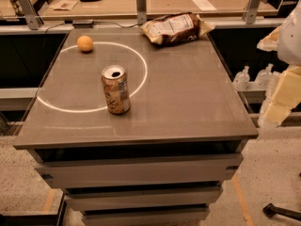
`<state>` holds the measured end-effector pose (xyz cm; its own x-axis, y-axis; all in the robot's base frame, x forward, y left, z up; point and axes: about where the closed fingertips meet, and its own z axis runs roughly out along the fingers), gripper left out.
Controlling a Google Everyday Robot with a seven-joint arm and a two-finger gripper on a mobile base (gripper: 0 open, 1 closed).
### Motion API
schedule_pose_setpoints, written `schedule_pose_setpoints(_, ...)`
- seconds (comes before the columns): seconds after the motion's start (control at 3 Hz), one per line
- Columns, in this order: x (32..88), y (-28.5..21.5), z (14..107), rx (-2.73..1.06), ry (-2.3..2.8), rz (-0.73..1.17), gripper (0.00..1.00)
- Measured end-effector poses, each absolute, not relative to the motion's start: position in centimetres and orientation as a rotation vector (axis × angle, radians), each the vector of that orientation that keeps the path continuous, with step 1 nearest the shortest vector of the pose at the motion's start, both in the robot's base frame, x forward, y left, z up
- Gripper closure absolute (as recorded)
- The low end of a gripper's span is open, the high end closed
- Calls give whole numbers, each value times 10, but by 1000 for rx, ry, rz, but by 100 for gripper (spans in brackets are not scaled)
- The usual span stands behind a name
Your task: Move orange near orange can
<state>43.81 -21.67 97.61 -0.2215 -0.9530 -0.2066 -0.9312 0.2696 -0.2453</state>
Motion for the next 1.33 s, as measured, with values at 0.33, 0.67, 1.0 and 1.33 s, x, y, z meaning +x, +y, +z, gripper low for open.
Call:
schedule_pose_setpoints(0.33,438,-217,976,-1725,2232,-98,0)
schedule_pose_setpoints(0.67,439,-216,979,-1717,2215,-92,0)
schedule_pose_setpoints(1.0,444,-214,981,-1713,2116,-2,0)
schedule_pose_setpoints(1.33,458,-216,986,-1686,1937,130,0)
